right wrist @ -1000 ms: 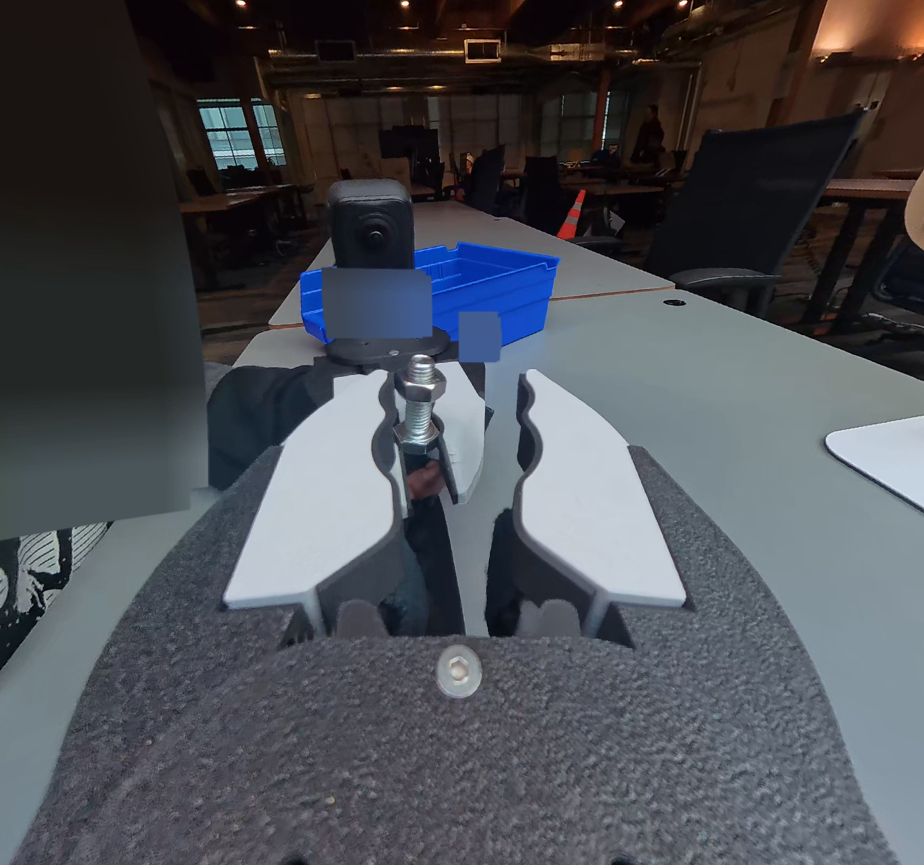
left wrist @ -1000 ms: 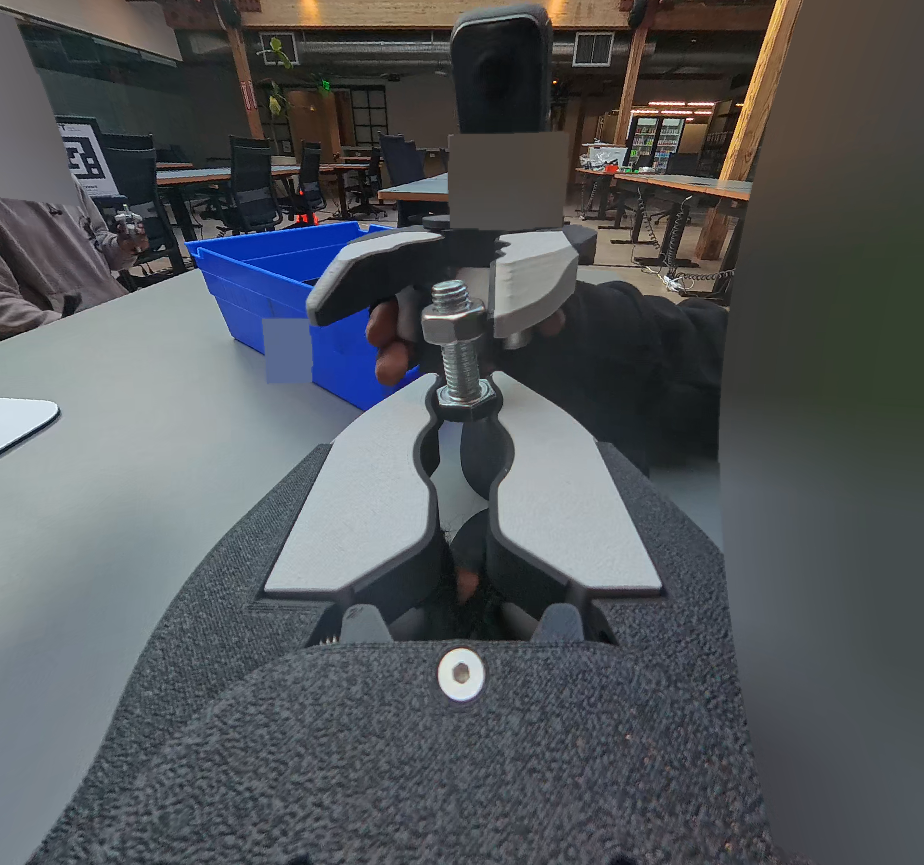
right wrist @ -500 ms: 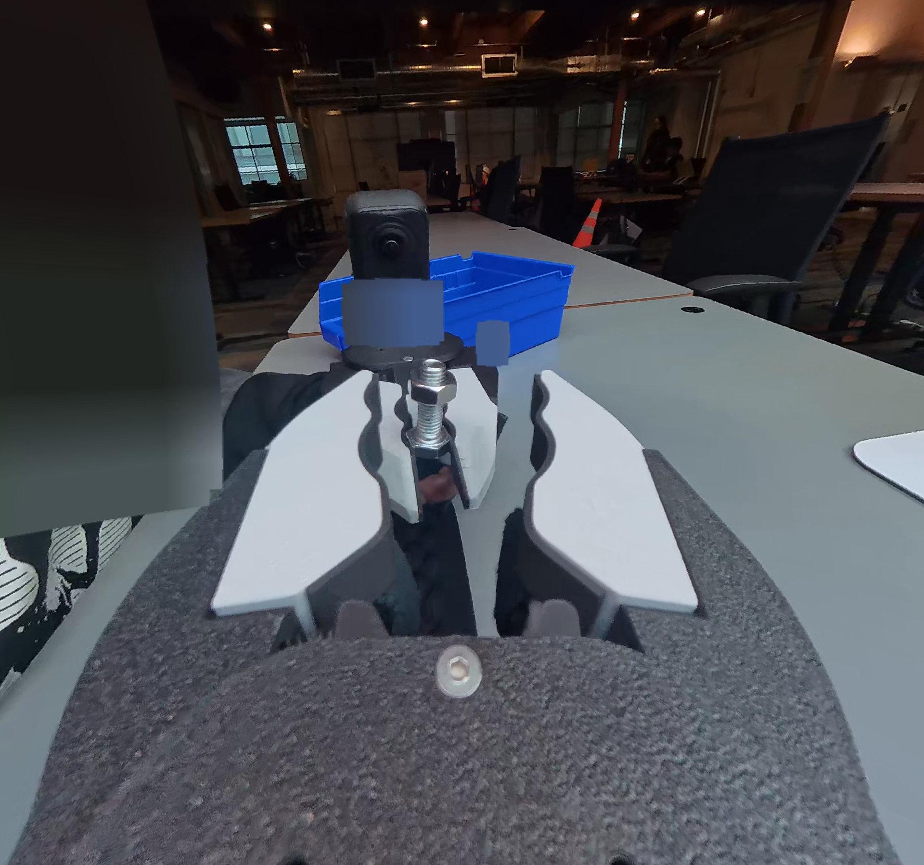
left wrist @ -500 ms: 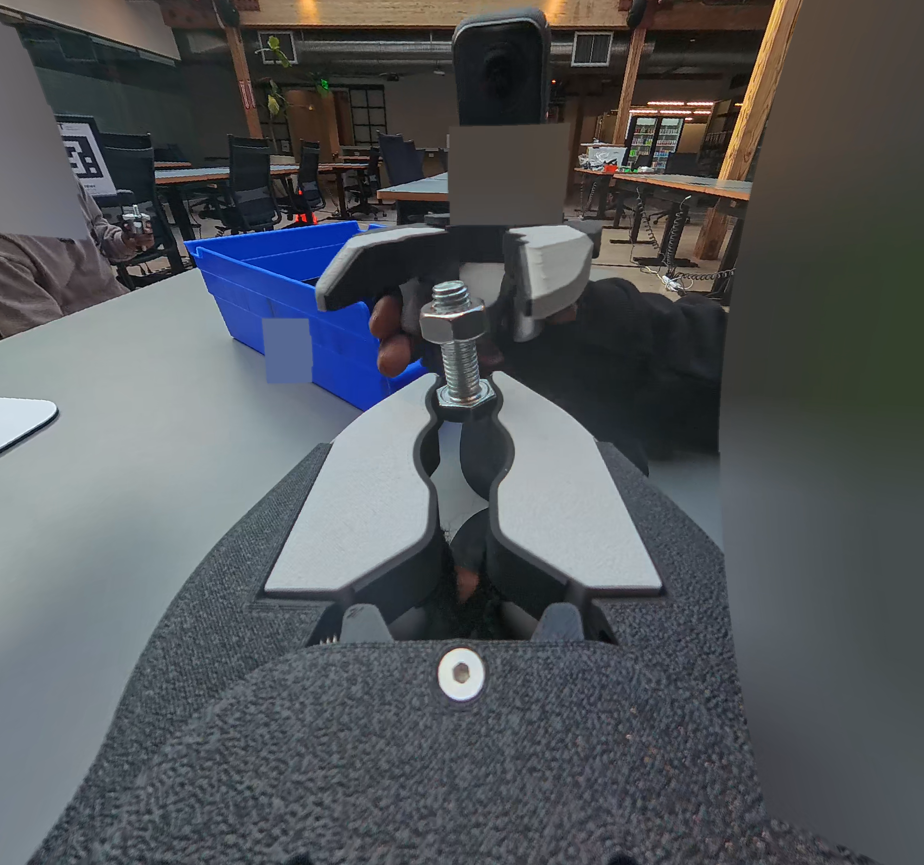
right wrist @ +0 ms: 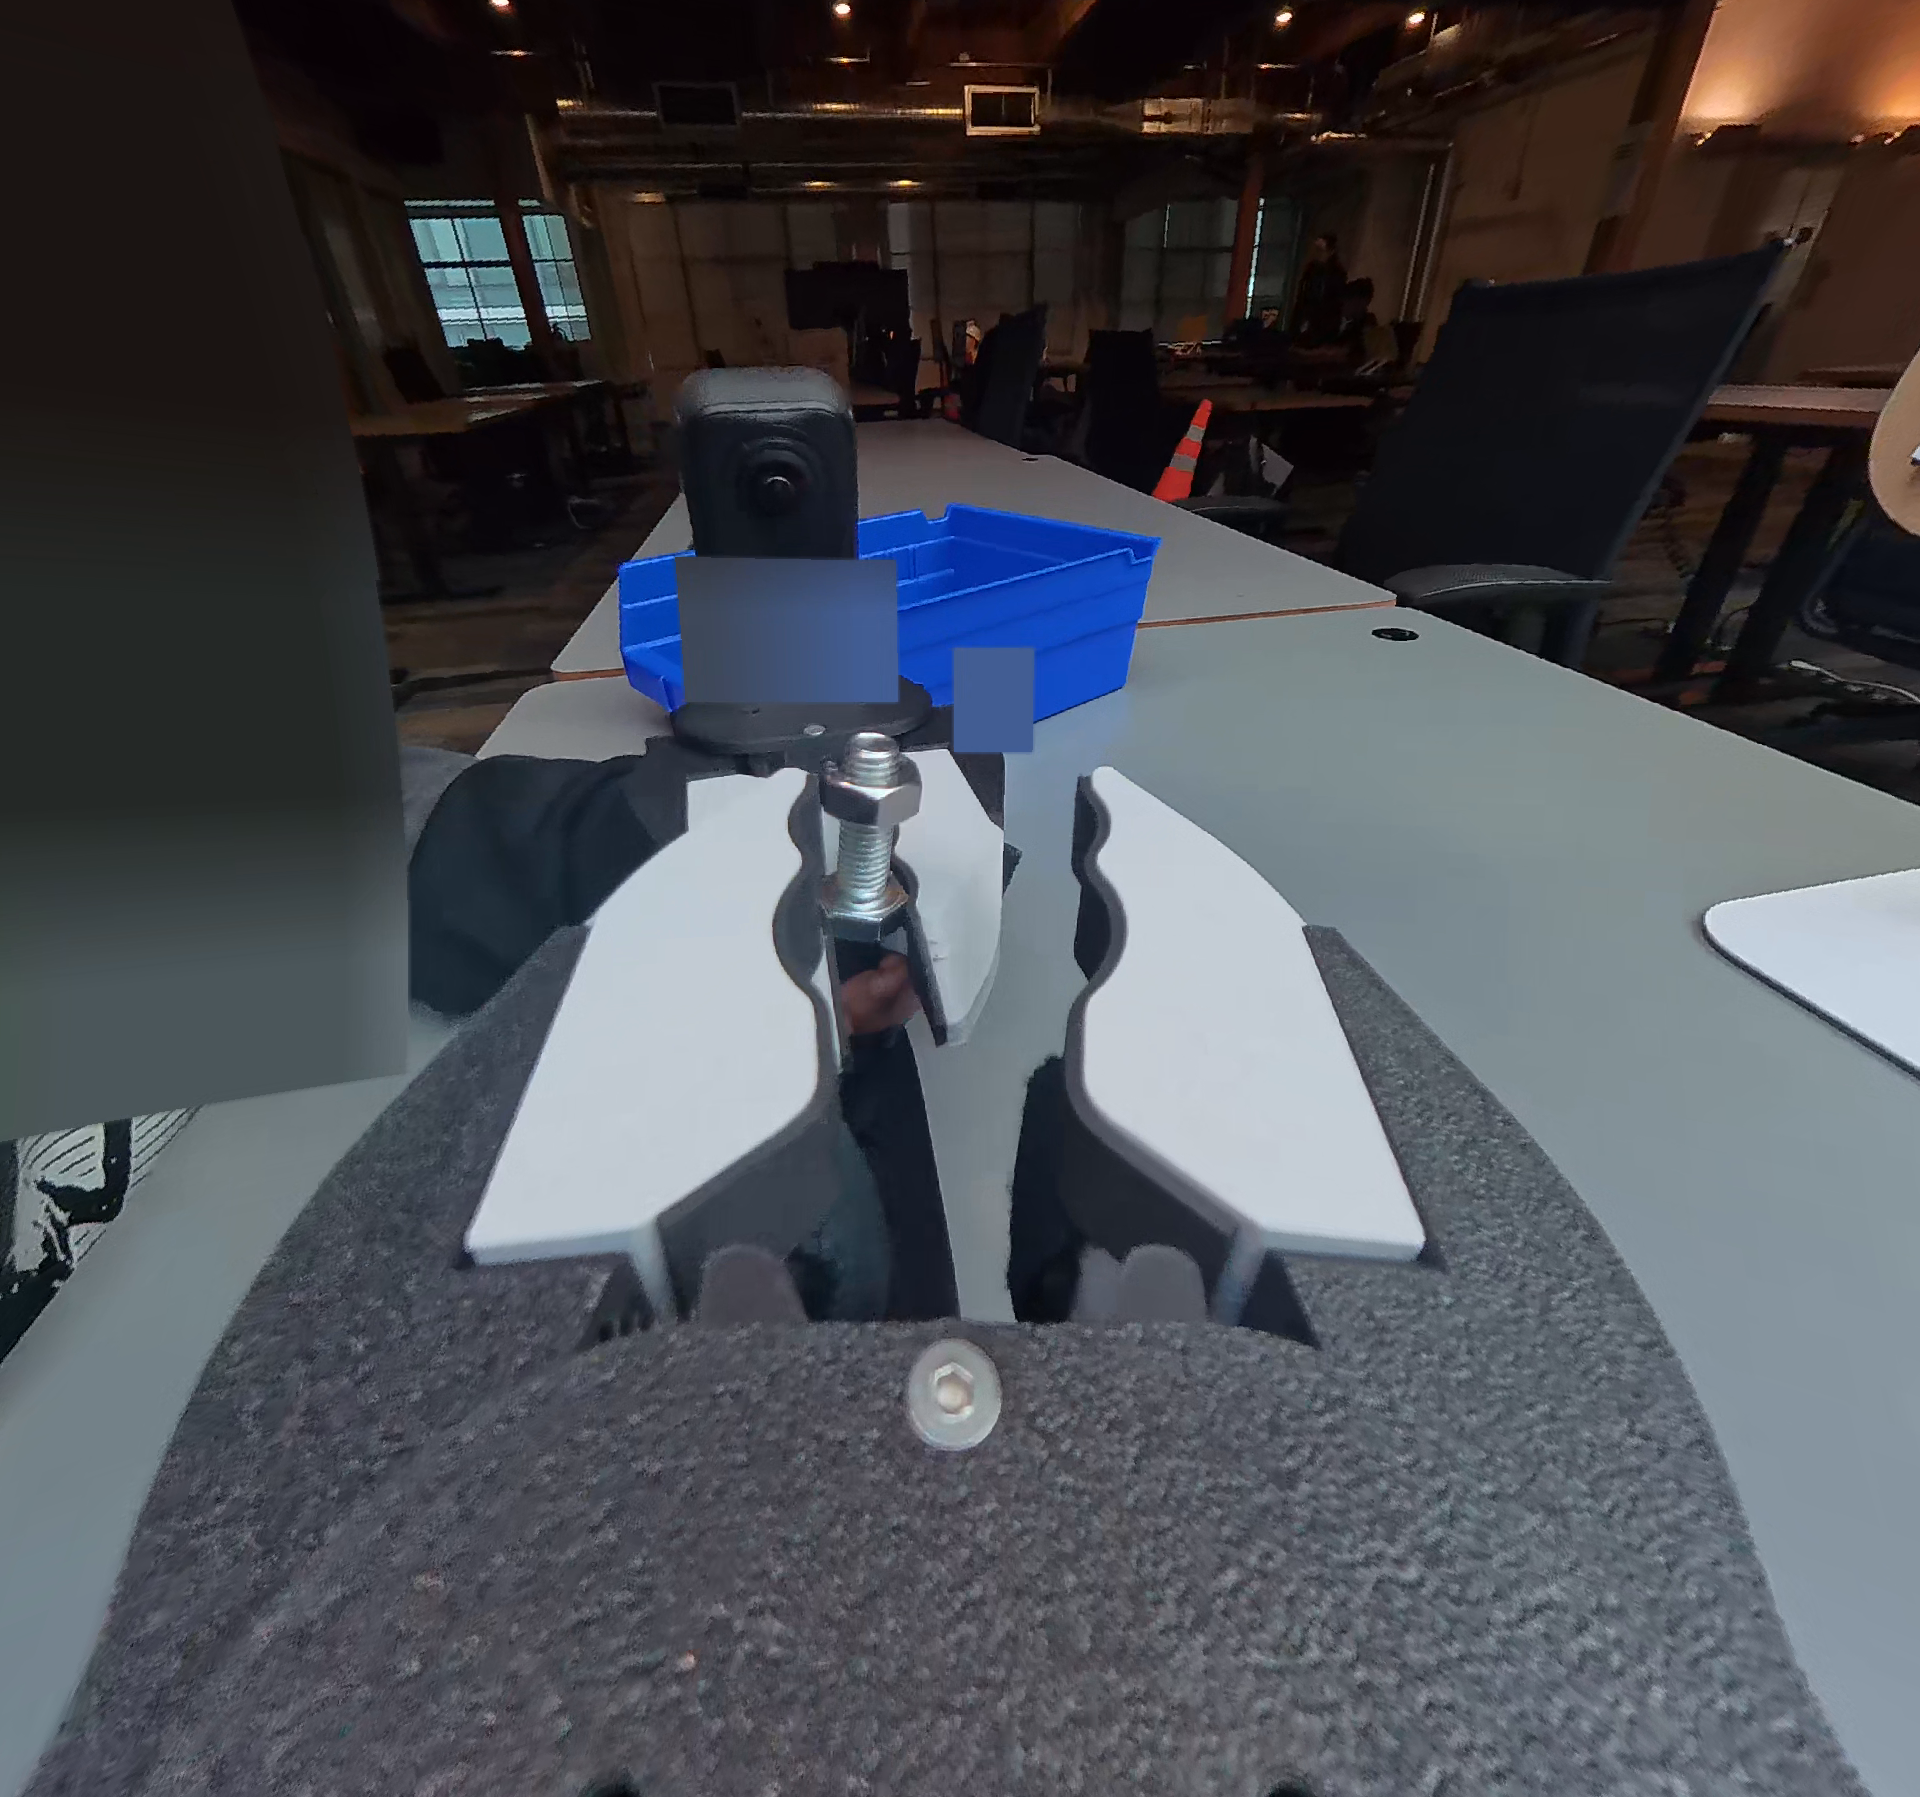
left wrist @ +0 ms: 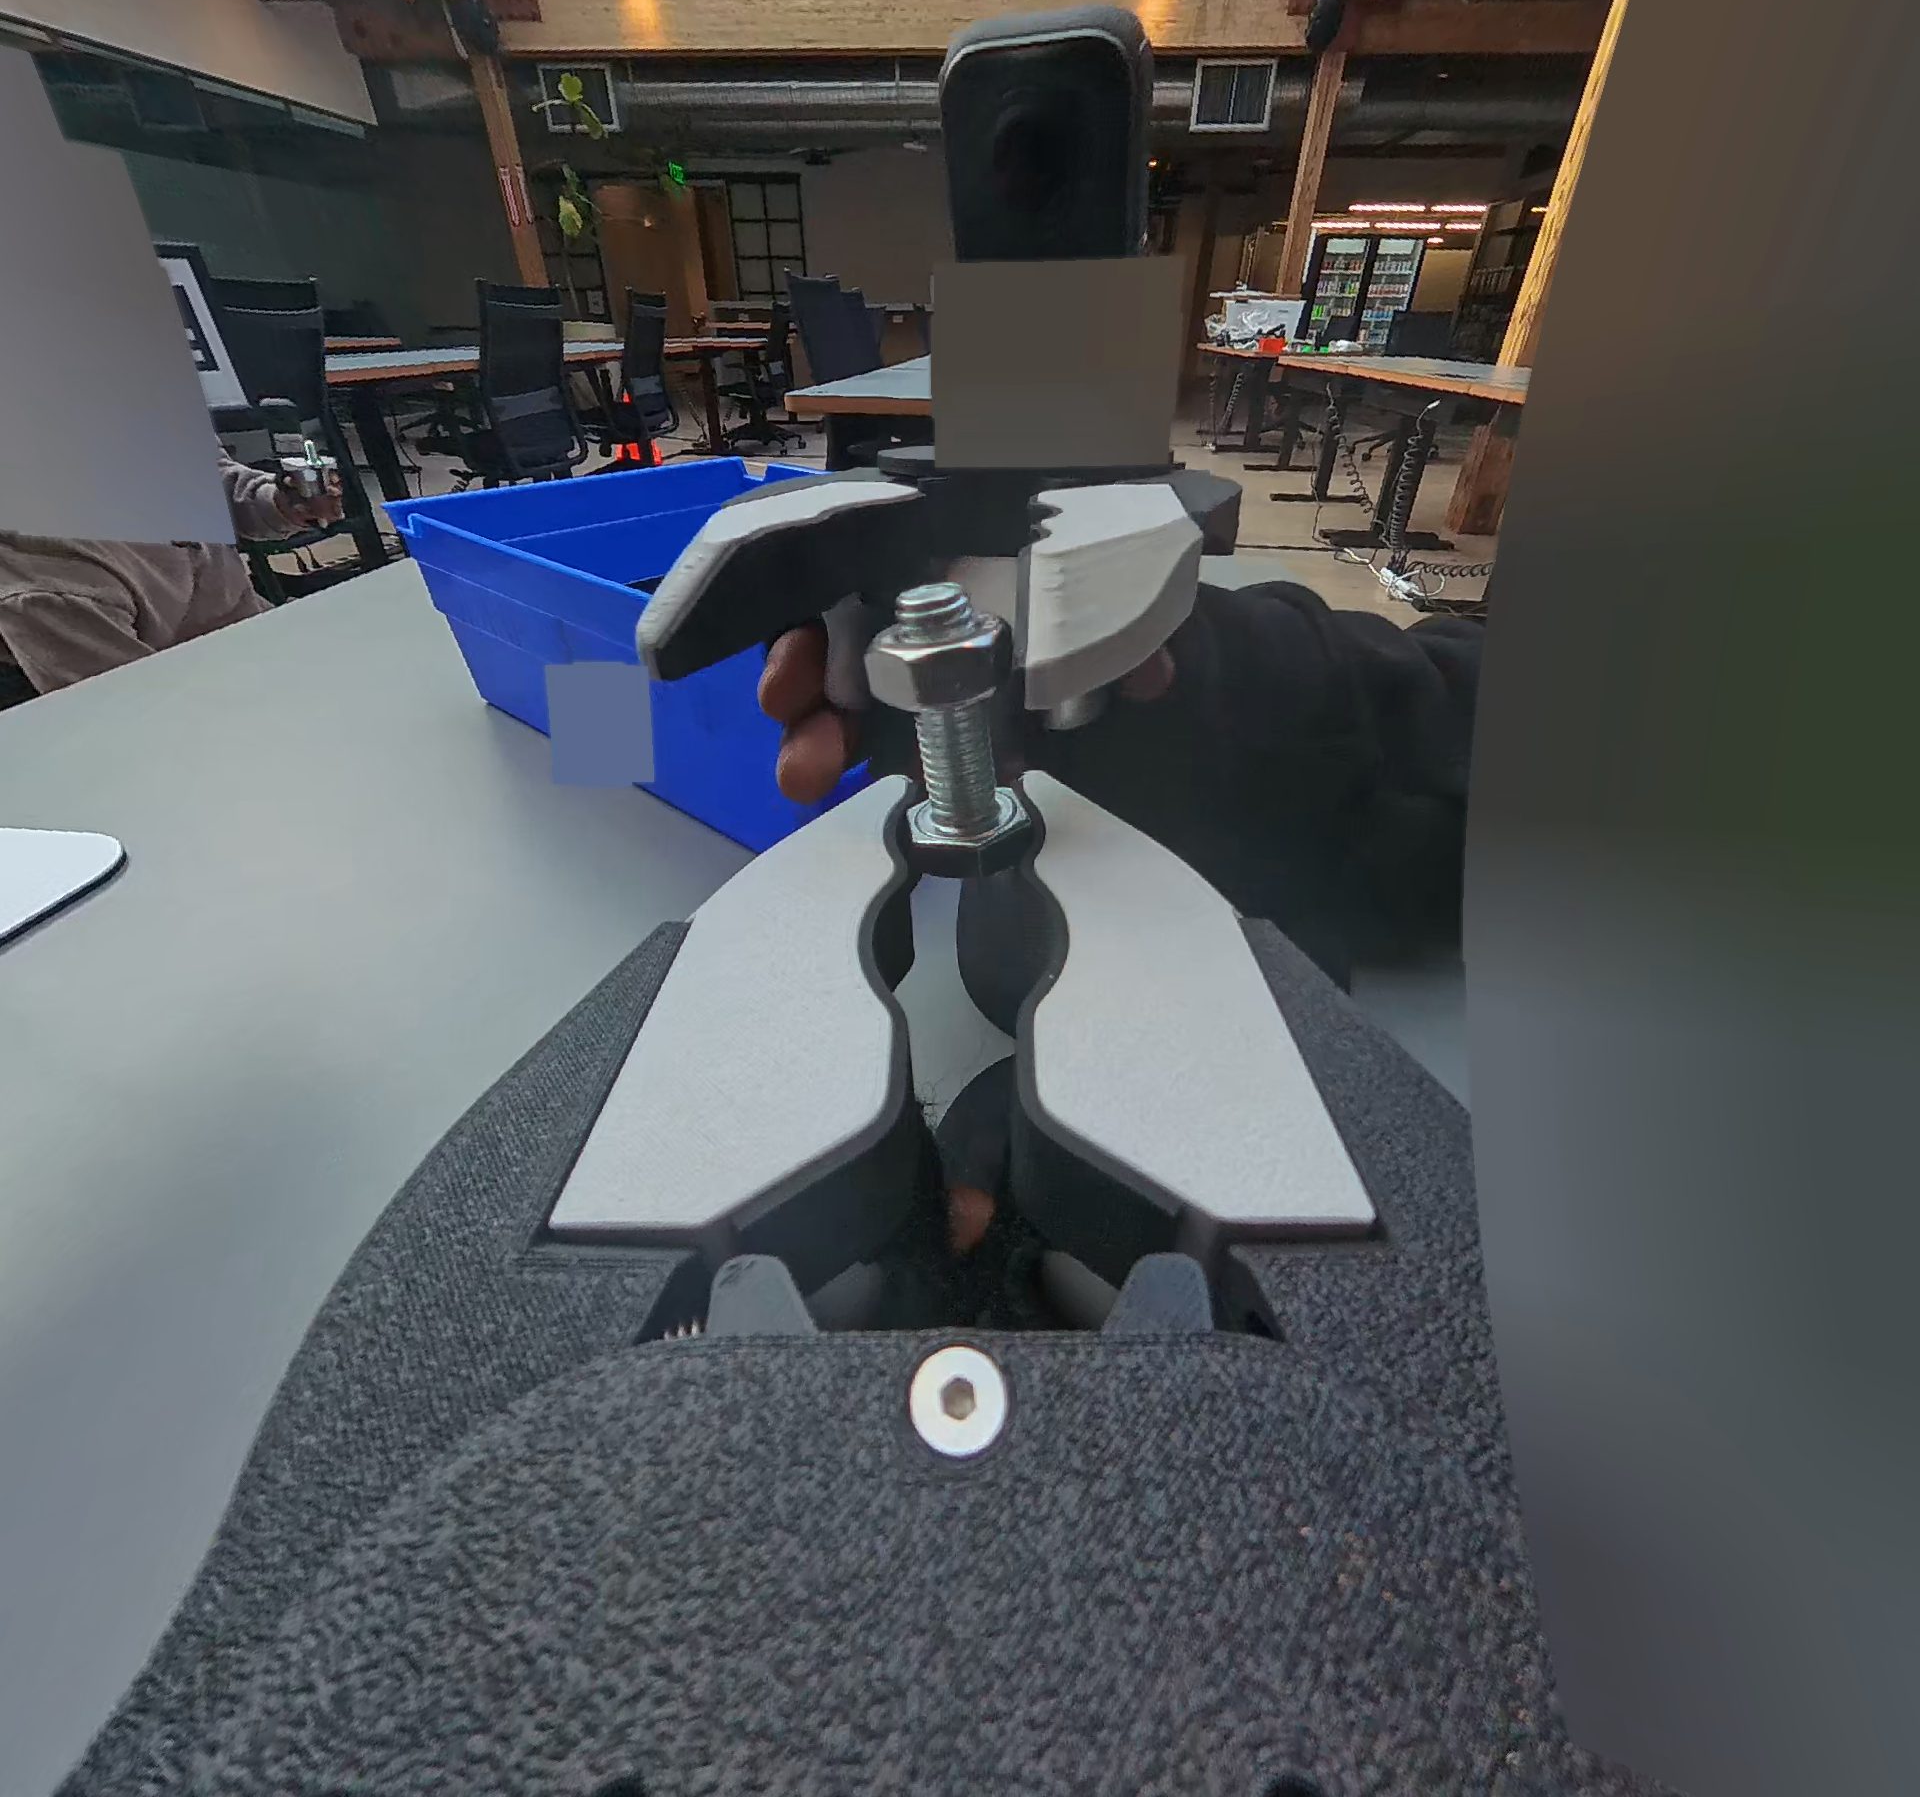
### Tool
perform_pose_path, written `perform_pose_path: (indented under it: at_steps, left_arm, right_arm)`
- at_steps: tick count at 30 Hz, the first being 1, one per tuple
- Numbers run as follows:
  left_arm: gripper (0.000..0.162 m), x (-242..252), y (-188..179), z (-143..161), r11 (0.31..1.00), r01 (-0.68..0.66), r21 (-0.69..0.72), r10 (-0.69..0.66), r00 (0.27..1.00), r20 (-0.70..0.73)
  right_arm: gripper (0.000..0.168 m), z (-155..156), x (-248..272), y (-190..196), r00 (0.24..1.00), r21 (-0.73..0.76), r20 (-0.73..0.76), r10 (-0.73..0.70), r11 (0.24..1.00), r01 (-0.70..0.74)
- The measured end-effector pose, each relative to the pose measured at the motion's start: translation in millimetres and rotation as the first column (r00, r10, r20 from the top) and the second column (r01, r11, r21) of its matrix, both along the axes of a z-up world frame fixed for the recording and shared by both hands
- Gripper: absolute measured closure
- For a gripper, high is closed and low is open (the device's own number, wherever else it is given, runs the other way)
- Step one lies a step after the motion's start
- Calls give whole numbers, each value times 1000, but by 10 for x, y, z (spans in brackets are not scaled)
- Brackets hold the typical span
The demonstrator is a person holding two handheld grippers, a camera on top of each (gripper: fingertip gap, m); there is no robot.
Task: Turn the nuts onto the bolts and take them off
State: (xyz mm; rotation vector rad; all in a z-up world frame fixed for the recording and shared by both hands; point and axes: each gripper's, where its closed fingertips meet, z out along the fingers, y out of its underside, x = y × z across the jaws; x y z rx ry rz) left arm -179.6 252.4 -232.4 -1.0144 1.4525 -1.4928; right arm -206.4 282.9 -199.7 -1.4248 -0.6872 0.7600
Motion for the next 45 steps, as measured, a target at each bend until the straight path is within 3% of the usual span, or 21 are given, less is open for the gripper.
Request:
perform_pose_path:
  at_steps: [2, 5, 8, 15, 20, 30, 32, 35, 37, 39, 45]
  left_arm:
    - [147, 0, 4, 4, 1000, -1, -3, 1, 1000, 2]
    - [147, -6, 0, 8, 1000, 3, -3, -3, 1000, 5]
    - [147, -2, -4, 3, 1000, 3, 1, -3, 1000, 2]
    - [147, 4, -2, -2, 1000, 0, 3, 0, 1000, -1]
    - [147, 8, -6, -8, 1000, -1, 8, 1, 1000, -4]
    - [147, -1, 7, 9, 1000, -1, -5, 1, 1000, 5]
    - [147, 2, 5, 5, 1000, 0, -3, 0, 1000, 2]
    - [147, -2, 2, 9, 1000, 2, -3, -2, 1000, 5]
    - [147, 0, 0, 5, 1000, 2, -1, -2, 1000, 3]
    - [147, 0, 0, 5, 1000, 2, 0, -2, 1000, 3]
    - [147, 10, -14, -15, 1000, 2, 15, -2, 1000, -8]
  right_arm:
    - [127, 9, 55, -41, 1000, 9, 14, 10, 1000, -10]
    - [150, 20, 188, -33, 999, 26, 28, -35, 999, 35]
    - [155, 72, 247, -52, 999, 39, -6, -38, 999, 38]
    - [110, 56, -23, -43, 998, -3, -48, 35, 999, -35]
    - [103, 8, -141, 97, 998, -27, -60, -28, 999, 26]
    - [118, 27, 41, 8, 1000, 4, -12, -15, 1000, 15]
    - [126, 27, 74, -43, 1000, 12, 6, 6, 1000, -6]
    - [152, 41, 184, -48, 999, 38, 21, -29, 999, 28]
    - [156, 64, 237, -51, 999, 46, 9, -41, 998, 40]
    - [152, 93, 236, -64, 999, 50, -11, -32, 998, 33]
    - [106, 75, -3, -46, 998, 8, -48, 28, 1000, -28]
